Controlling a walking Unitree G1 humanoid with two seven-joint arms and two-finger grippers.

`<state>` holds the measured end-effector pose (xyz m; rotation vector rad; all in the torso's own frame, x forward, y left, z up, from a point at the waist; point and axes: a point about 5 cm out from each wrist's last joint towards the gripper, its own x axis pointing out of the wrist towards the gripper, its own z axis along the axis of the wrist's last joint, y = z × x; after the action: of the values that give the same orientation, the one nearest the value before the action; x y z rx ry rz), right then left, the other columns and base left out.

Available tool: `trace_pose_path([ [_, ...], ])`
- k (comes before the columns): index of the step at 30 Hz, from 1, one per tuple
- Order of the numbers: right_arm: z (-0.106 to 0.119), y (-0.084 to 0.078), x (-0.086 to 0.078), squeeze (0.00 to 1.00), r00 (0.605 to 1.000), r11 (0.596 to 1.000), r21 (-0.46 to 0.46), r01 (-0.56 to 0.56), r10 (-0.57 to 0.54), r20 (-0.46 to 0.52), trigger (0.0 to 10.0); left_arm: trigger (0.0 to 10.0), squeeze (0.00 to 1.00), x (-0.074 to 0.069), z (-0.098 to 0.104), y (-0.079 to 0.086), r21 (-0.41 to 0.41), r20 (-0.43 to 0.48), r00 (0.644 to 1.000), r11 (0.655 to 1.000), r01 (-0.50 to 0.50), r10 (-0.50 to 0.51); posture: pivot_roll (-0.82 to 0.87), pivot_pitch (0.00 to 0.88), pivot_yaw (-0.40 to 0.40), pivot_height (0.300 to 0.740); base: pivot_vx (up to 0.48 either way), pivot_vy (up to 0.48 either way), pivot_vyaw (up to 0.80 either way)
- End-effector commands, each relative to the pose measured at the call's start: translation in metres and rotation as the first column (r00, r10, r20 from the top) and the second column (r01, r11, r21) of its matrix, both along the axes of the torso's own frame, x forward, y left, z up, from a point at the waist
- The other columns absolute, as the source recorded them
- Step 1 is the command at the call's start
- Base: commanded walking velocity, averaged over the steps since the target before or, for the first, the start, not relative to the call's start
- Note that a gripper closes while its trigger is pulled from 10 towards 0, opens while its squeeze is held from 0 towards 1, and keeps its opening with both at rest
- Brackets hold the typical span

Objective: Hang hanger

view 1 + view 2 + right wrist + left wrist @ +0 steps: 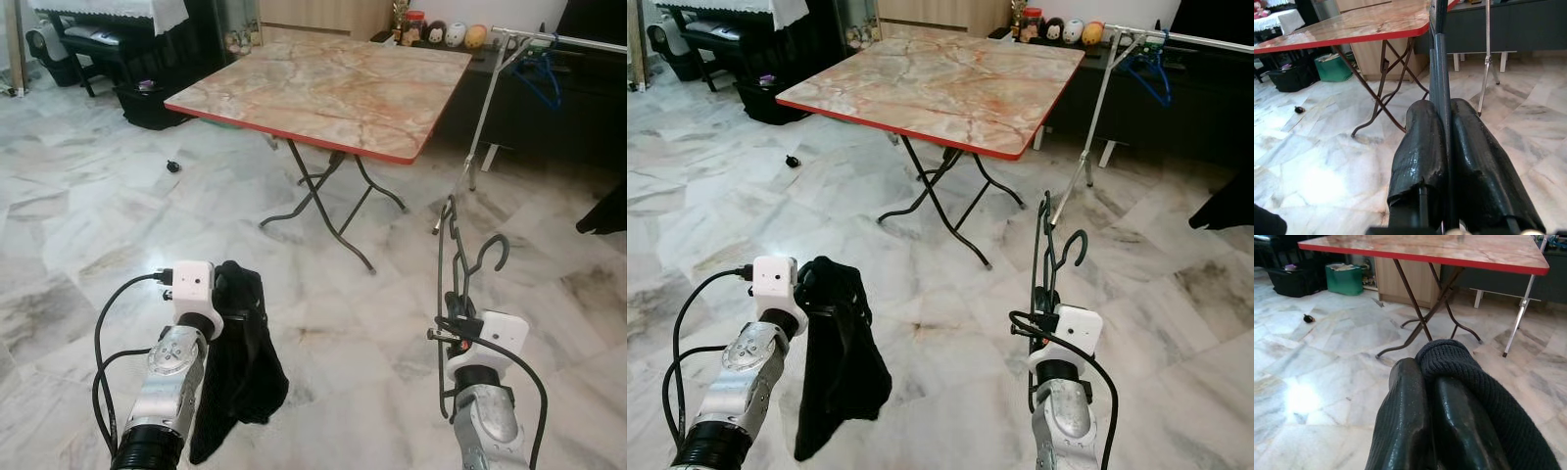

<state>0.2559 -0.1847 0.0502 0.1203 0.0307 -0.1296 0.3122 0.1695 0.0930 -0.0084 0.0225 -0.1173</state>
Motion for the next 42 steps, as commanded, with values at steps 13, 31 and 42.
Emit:
trace_pose_path([
  [13, 0.0042, 0.0054, 0.0015, 0.0, 0.999, 0.999, -0.02, -0.038, 0.038, 0.002, 10.0, 10.0, 0.0, -0.0004, 0.0048, 0.0026, 0.014, 0.005, 0.999, 0.999, -0.038, 0.038, -0.01, 0.0, 0.023, 0.74, 0.0, 0.0, 0.48],
  [31, 0.0026, 0.0038, 0.0008, 0.0, 1.0, 1.0, 0.003, -0.028, 0.028, -0.013, 10.0, 10.0, 0.0, -0.0022, 0.0028, 0.0025, -0.005, -0.014, 0.998, 0.998, -0.057, 0.057, -0.01, 0.0, 0.02, 0.74, 0.0, 0.186, 0.0],
  [42, 0.0008, -0.0001, 0.0021, 0.0, 1.0, 1.0, 0.017, 0.002, -0.002, -0.025, 10.0, 10.0, 0.0, -0.0025, 0.002, -0.0004, -0.003, -0.019, 0.999, 0.999, -0.042, 0.042, 0.0, 0.0, 0.016, 0.74, 0.0, 0.436, -0.58],
])
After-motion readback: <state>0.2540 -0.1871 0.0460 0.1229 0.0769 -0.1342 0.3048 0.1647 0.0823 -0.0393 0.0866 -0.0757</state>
